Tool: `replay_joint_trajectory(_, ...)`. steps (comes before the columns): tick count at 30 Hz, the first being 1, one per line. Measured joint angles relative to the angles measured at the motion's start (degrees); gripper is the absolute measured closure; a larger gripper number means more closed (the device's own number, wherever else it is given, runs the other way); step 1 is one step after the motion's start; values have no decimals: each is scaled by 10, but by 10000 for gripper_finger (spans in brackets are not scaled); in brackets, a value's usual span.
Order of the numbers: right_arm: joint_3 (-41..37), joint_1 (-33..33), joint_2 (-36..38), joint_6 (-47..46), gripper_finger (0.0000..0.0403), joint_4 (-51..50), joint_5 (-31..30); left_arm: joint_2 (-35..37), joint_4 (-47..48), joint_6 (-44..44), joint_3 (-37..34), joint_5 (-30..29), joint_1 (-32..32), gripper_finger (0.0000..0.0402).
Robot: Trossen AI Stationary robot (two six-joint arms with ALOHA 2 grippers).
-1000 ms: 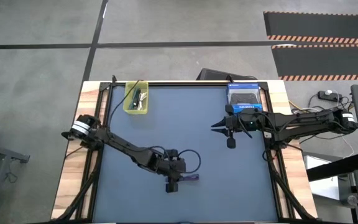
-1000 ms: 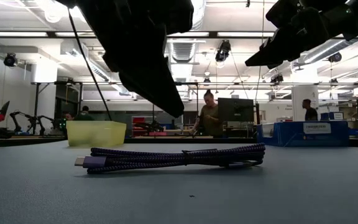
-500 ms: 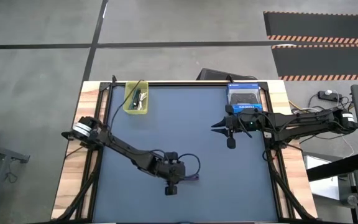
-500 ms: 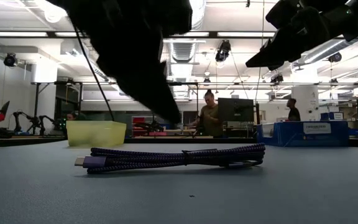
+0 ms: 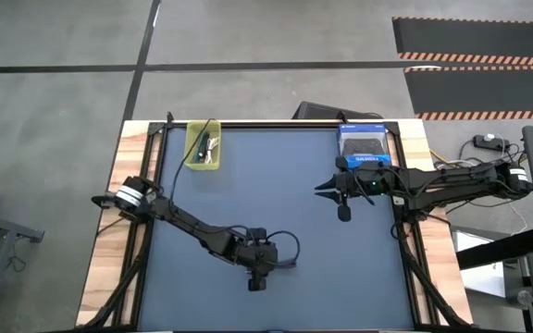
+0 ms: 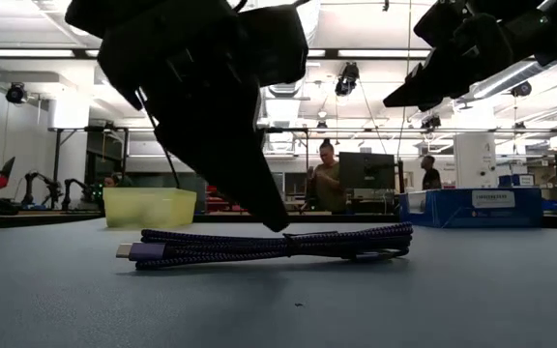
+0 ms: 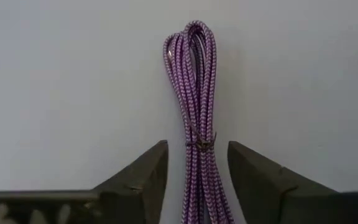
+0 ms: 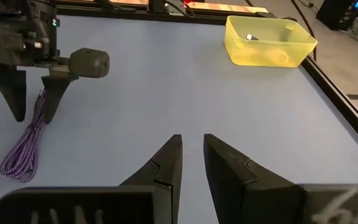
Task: Pick and place USB-C Cables
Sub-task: Put the purple black charger cable into the yellow bin
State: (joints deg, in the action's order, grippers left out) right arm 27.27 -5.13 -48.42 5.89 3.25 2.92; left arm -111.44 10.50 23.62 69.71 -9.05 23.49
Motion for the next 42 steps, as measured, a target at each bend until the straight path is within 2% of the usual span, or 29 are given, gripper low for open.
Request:
replay_joint_trajectory(4,0,0,0,1,346,0,0,0,-25,-2,-11,-4,0,219)
replay_joint_trajectory(8,0,0,0,1,346,0,0,0,-76,-3,-33,-4,0,208)
replay_joint_trajectory(19,0,0,0,1,346,0,0,0,-90,-19,-45,-9,0,207)
replay_joint_trajectory(26,0,0,0,1,346,0,0,0,-94,-33,-48,-18,0,220)
replay_joint_trajectory(32,-1,0,0,1,346,0,0,0,-155,-32,-79,-19,0,224)
replay_joint_trajectory(42,-1,0,0,-3,346,0,0,0,-161,-31,-92,-23,0,224)
